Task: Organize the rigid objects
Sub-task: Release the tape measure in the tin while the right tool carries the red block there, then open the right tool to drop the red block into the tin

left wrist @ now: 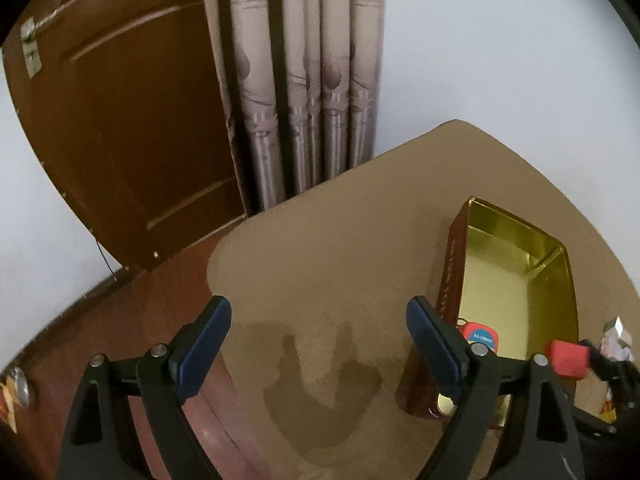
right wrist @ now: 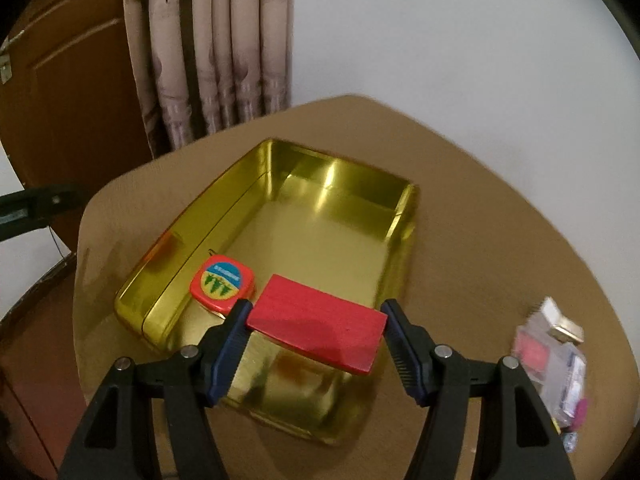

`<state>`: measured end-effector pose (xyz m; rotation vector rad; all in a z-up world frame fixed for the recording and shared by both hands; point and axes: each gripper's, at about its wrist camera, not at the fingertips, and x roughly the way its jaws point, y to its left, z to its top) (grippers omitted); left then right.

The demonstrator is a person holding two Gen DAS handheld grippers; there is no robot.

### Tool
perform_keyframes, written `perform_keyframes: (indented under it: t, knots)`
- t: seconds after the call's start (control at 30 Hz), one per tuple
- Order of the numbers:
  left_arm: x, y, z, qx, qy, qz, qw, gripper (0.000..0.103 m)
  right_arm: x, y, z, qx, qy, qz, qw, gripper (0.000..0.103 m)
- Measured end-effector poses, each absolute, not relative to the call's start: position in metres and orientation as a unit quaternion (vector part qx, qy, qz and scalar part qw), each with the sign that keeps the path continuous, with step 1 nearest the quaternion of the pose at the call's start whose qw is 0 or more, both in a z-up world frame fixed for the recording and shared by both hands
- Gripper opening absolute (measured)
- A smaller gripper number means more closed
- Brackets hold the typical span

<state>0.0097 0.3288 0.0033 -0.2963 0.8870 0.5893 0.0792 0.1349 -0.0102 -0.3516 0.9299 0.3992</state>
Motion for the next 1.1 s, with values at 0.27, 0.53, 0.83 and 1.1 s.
perform_keyframes:
  t: [0.27,0.53,0.83,1.1]
  knots:
    - [0.012,0.328,0.0,-0.141,0.426,0.278,0.849,0.087,0.098,0.146,-0.035,-0.187,0.463,0.172,0.849,0.067]
    - [0.012,0.334,-0.003,-0.157,0.428,0.288,0.842,0.088,0.114,0.148,-0.052,-0.189,0.487,0.168,0.836,0.067]
    - [0.01,0.345,-0.015,-0.201,0.44,0.284,0.828,0.088,0.12,0.155,-0.061,-0.191,0.491,0.174,0.832,0.068]
    - [0.014,0.34,-0.017,-0.186,0.443,0.282,0.831,0.088,0.112,0.154,-0.054,-0.193,0.477,0.182,0.838,0.073]
